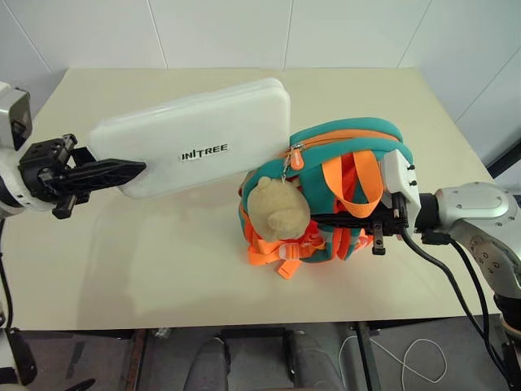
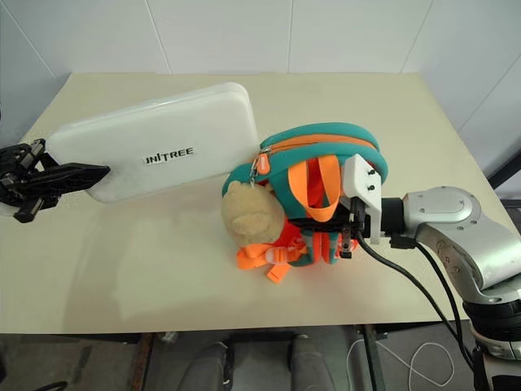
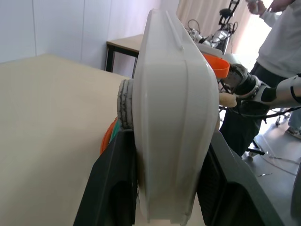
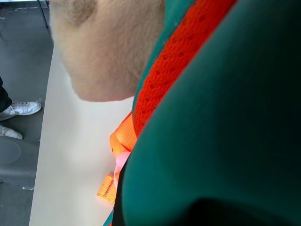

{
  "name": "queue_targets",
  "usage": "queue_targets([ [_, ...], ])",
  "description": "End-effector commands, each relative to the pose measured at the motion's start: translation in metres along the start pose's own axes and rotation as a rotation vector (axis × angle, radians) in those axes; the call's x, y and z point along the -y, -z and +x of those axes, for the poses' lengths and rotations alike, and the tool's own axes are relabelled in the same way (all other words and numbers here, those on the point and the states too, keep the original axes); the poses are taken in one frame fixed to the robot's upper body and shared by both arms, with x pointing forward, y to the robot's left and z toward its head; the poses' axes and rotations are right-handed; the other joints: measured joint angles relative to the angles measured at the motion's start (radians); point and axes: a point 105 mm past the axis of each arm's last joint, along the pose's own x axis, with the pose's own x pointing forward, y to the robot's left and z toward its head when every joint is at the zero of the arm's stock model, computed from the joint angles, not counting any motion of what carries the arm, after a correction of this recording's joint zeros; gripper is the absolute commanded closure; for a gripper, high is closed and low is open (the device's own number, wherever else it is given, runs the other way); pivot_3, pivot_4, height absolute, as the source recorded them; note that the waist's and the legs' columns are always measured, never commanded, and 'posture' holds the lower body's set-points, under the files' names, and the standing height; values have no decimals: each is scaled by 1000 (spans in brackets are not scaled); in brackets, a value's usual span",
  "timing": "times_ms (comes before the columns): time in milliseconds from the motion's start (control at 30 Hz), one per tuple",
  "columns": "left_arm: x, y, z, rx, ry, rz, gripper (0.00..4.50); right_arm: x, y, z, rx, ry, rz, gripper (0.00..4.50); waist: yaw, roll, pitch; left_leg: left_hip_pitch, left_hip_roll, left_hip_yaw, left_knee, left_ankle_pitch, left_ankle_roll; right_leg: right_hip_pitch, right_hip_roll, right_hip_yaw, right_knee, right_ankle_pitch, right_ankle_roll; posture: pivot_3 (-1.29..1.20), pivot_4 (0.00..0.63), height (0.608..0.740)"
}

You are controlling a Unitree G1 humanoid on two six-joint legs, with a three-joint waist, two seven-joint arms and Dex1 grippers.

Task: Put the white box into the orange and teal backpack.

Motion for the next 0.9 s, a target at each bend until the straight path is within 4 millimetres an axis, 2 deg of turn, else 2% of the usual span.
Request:
queue_targets([
  [33,1,3,-6,-91,23,29,3256,1,-4,1,7,0,-25,4500,0,0,0,0,0,0,0,0,0,0,0,0,0,-1,-2,0,150,740],
  [200,-1,1,-19,-157,35,74,3256,2,-2,1,2,0,-24,4500,-1,0,0,0,0,0,0,0,0,0,0,0,0,-2,-4,0,150,740],
  [433,-4,10,-34,-313,30,105,3256,4,0,3,-3,-1,-21,4500,-4,0,0,0,0,0,0,0,0,0,0,0,0,-2,-4,0,150,740],
  [767,-1,-2,-13,-291,107,235,3256,7,3,5,-7,-1,-19,4500,-3,0,0,0,1,1,0,0,0,0,0,0,1,1,1,0,150,740],
  [900,7,-14,-3,-310,161,295,3256,7,4,4,-8,6,-18,4500,-3,0,0,0,1,1,1,0,0,0,1,0,1,1,1,0,150,740],
])
